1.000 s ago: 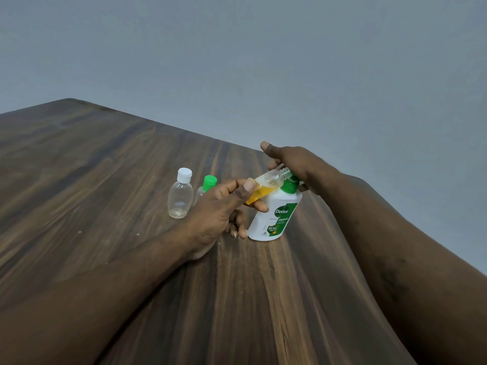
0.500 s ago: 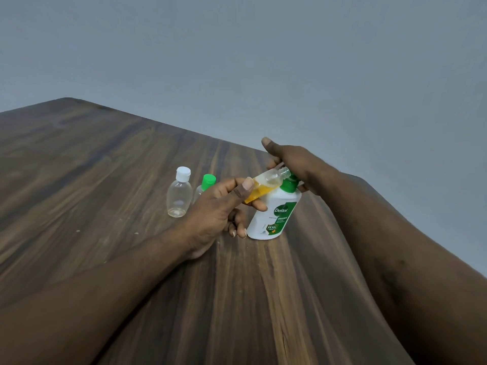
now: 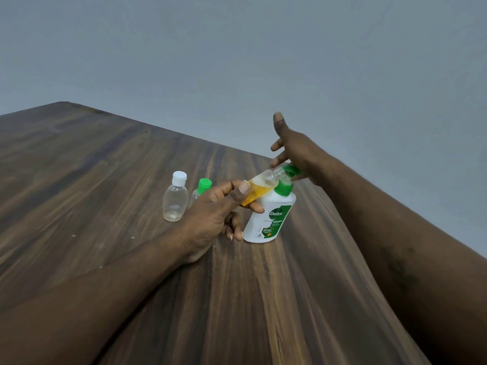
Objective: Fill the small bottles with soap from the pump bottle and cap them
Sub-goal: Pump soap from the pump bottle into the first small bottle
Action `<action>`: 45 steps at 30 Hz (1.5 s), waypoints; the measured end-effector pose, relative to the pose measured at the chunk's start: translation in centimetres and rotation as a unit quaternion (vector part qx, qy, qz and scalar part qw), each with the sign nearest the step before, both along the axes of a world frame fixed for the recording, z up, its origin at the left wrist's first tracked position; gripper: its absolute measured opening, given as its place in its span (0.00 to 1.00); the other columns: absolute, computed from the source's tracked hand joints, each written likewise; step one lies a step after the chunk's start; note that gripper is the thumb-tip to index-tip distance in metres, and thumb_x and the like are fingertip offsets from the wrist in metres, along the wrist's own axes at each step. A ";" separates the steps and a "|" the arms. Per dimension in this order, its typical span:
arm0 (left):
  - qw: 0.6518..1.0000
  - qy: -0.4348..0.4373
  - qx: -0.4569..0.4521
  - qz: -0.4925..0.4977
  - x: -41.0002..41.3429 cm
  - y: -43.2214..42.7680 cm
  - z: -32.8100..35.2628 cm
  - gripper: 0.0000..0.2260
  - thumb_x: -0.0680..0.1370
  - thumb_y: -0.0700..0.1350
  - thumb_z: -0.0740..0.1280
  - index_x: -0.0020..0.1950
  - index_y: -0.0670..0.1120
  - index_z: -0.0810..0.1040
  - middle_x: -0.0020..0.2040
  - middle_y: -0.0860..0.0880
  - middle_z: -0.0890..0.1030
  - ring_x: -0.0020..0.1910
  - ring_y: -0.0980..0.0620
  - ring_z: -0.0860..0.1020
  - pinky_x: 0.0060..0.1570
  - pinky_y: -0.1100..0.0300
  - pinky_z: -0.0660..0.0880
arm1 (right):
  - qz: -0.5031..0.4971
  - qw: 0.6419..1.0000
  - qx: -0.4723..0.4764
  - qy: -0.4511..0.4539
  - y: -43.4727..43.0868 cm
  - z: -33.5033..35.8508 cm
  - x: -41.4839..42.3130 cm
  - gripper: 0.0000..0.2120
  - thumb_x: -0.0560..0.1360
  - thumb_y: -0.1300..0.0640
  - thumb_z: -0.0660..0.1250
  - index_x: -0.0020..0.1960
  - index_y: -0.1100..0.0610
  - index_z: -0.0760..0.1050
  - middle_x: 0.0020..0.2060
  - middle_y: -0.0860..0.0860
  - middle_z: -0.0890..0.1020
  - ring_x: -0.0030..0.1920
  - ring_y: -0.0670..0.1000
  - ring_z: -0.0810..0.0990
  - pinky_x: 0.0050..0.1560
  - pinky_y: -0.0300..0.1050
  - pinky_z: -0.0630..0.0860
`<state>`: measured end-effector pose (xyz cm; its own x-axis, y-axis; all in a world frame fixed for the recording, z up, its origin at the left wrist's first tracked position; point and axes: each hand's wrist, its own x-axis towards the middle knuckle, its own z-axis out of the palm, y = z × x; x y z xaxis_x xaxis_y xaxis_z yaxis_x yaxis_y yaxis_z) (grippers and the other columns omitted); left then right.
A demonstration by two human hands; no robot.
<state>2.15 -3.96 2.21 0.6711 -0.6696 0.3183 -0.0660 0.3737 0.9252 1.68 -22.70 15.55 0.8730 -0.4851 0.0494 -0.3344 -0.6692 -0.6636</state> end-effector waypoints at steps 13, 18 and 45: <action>1.000 0.004 0.010 -0.002 0.1 0.1 -0.1 0.19 0.83 0.57 0.60 0.64 0.45 0.78 0.54 0.43 0.86 0.28 0.48 0.75 0.28 0.60 0.70 | 0.013 0.998 -0.012 0.052 0.2 -2.0 0.2 0.40 0.76 0.21 0.50 0.53 0.55 0.81 0.53 0.53 0.82 0.55 0.56 0.80 0.61 0.58 0.76; 1.000 -0.001 0.004 0.001 0.1 0.0 -0.1 0.20 0.83 0.58 0.60 0.64 0.45 0.78 0.55 0.44 0.86 0.28 0.48 0.76 0.29 0.59 0.70 | 0.008 1.000 -0.028 0.002 0.1 0.2 0.2 0.40 0.77 0.22 0.48 0.55 0.54 0.80 0.50 0.53 0.84 0.50 0.54 0.82 0.48 0.51 0.77; 1.000 0.014 0.001 0.003 0.2 0.1 -0.1 0.20 0.83 0.58 0.61 0.63 0.44 0.78 0.53 0.43 0.86 0.27 0.49 0.75 0.27 0.61 0.70 | 0.016 0.998 -0.017 0.066 -0.3 -2.3 0.8 0.37 0.79 0.25 0.52 0.51 0.56 0.81 0.49 0.51 0.83 0.53 0.57 0.82 0.59 0.57 0.77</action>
<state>2.34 -3.88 2.07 0.6836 -0.6663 0.2978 -0.0425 0.3710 0.9277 2.50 -23.00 13.29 0.8876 -0.4577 -0.0512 -0.3963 -0.7022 -0.5916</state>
